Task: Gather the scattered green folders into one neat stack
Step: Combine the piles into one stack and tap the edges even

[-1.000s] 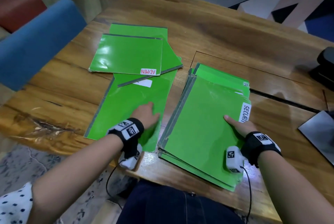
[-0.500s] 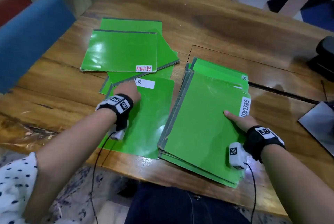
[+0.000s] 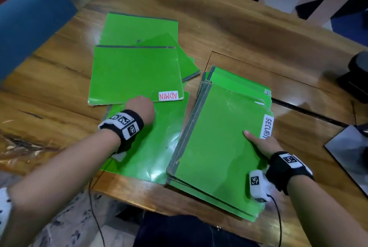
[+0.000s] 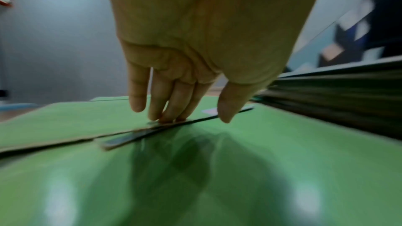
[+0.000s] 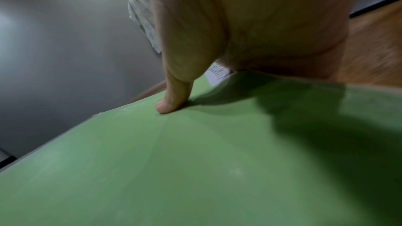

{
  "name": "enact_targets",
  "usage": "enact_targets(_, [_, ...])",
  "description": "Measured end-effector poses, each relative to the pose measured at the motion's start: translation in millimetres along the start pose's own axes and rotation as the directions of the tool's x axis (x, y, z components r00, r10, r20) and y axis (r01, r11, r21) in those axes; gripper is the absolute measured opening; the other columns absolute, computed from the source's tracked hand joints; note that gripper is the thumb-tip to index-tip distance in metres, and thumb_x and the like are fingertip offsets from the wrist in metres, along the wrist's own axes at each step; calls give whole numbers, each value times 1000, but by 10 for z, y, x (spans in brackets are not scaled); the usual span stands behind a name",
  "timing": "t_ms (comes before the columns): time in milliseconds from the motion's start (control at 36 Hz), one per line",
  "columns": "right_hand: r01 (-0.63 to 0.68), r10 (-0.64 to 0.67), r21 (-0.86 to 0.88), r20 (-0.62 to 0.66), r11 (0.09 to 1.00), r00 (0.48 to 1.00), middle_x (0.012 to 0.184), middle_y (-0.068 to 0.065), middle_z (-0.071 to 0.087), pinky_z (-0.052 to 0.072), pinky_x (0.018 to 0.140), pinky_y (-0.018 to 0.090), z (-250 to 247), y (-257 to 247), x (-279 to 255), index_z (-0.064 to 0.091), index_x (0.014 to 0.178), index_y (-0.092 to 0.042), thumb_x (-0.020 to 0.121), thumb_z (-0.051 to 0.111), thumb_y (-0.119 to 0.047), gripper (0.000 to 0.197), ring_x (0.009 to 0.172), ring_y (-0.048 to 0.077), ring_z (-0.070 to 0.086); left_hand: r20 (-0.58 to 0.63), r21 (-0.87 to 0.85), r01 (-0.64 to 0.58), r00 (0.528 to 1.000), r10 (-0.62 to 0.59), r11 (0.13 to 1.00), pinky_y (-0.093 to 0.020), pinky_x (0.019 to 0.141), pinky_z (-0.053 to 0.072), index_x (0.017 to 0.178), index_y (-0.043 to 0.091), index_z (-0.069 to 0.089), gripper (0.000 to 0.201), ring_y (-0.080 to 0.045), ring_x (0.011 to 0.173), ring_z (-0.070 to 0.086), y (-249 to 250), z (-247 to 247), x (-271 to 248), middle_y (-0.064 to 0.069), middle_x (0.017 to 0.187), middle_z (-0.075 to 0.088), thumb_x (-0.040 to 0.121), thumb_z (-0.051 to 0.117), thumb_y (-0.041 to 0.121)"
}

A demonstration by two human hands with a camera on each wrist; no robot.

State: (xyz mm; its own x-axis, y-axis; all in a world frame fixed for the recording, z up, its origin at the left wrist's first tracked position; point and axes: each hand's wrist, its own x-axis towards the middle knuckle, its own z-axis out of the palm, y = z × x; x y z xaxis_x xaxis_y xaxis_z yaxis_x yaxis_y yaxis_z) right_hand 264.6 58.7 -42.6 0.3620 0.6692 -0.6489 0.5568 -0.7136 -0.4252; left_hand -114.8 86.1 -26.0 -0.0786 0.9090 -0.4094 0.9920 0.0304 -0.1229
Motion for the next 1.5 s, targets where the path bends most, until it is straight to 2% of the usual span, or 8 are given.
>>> enact_targets(222, [9, -9, 7, 7, 1000, 1000, 102, 20, 64, 53, 87, 47, -43, -87, -34, 53, 94, -4, 71, 72, -55, 59, 93, 33, 62, -175, -239, -79, 984, 37, 968, -39, 84, 50, 121, 13, 53, 35, -26, 103, 59, 106, -85, -6, -12, 115, 62, 94, 45, 33])
enact_targets(389, [-6, 6, 40, -16, 999, 1000, 107, 22, 64, 54, 87, 46, -31, -84, -103, 55, 111, 2, 68, 74, -57, 74, 98, 35, 63, 179, -234, 212, 969, -173, 949, -61, 110, 16, 151, 24, 5, 84, -44, 142, 6, -90, 52, 118, -14, 158, -5, 87, 39, 66])
enact_targets(528, [-5, 4, 64, 12, 998, 1000, 105, 21, 65, 55, 85, 48, -43, -23, -11, 56, 109, -1, 60, 76, -63, 82, 95, 34, 65, 144, -159, 172, 978, -149, 972, -37, 81, 54, 119, 2, 54, 63, -30, 96, 63, 41, 114, -214, -18, 120, 59, 93, 34, 56])
enact_targets(639, [-7, 7, 41, -1, 999, 1000, 104, 18, 63, 53, 87, 41, -40, -72, -79, 53, 105, 3, 68, 73, -58, 74, 93, 30, 62, 42, -131, 164, 986, -159, 978, -29, 67, 54, 84, 7, 60, 32, -21, 70, 62, -69, -13, -302, -3, 71, 56, 96, 43, 32])
enact_targets(833, [40, -39, 33, -32, 999, 999, 107, 20, 61, 51, 89, 44, -24, -33, -23, 53, 111, 1, 71, 73, -55, 72, 96, 32, 60, 101, -360, 374, 926, -362, 855, -49, 105, 37, 142, 5, 26, 98, -35, 131, 37, -546, 7, -154, -20, 141, 36, 69, 79, 43])
enact_targets(1083, [31, -31, 25, -20, 999, 999, 115, 24, 59, 51, 89, 44, -30, -19, 8, 47, 100, -3, 72, 72, -55, 65, 86, 29, 54, 269, -362, 534, 845, -463, 764, -37, 91, 49, 118, 5, 56, 88, -28, 105, 58, -836, 101, -344, -11, 106, 60, 57, 74, 66])
enact_targets(1222, [39, -39, 19, -20, 999, 999, 111, 23, 60, 50, 83, 39, -23, -13, 21, 46, 100, -4, 72, 72, -55, 64, 85, 29, 53, 296, -449, 599, 800, -522, 663, -45, 95, 47, 130, 3, 44, 98, -37, 120, 46, -807, 161, -458, -24, 135, 40, 56, 82, 55])
enact_targets(1500, [69, -69, -3, -35, 998, 997, 95, 17, 55, 50, 87, 42, -26, -4, 36, 48, 97, -3, 72, 71, -58, 65, 83, 28, 53, 307, -685, 489, 866, -394, 540, -39, 83, 49, 126, 4, 49, 75, -32, 96, 57, -821, 22, -532, -17, 115, 60, 68, 81, 38])
